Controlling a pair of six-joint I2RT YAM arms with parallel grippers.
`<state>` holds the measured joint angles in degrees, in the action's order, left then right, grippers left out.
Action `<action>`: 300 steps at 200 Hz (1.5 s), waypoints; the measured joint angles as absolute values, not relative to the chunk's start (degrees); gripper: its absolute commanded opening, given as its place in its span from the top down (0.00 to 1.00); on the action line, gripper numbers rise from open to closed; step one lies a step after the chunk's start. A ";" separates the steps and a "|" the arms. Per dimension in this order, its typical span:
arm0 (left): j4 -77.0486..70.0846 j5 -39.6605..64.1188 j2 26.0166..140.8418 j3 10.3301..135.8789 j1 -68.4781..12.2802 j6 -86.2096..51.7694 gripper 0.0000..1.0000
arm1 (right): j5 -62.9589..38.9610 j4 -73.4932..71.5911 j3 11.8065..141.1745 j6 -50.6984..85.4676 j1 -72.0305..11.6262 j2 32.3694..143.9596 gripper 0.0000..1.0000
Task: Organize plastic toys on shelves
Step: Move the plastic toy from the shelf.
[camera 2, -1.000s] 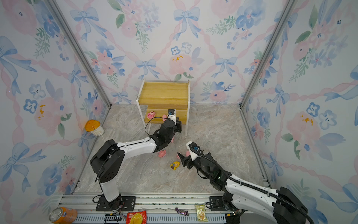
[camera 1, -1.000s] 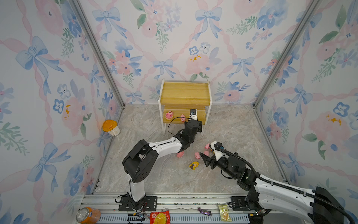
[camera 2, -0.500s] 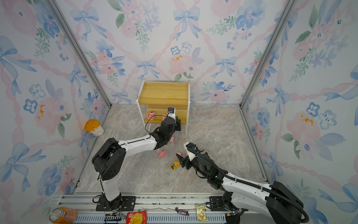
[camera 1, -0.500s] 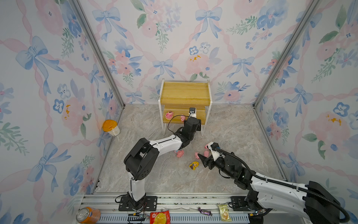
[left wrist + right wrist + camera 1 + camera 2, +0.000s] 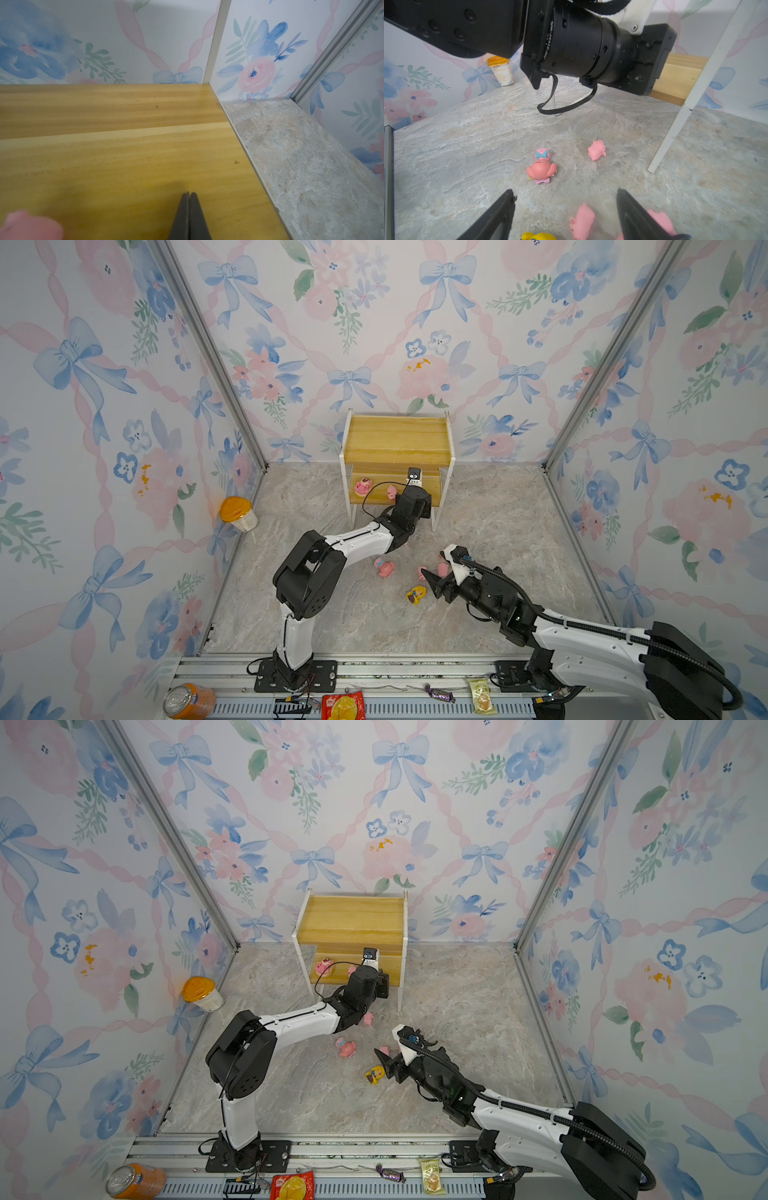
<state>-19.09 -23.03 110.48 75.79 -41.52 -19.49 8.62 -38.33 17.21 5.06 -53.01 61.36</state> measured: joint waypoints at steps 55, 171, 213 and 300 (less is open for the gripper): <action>-19.11 -21.30 110.56 75.88 -39.68 -19.51 1.00 | 7.77 -40.14 17.21 5.06 -53.01 64.45 0.21; -19.16 -21.56 114.45 80.82 -39.35 -19.84 1.00 | 7.29 -41.45 17.21 5.08 -53.04 65.93 0.21; -19.64 -23.40 115.20 81.54 -39.46 -20.64 1.00 | 7.29 -41.93 17.21 5.08 -53.04 66.54 0.21; -19.64 -27.90 115.26 81.47 -39.44 -21.32 1.00 | 6.87 -42.74 17.21 5.10 -53.06 67.44 0.21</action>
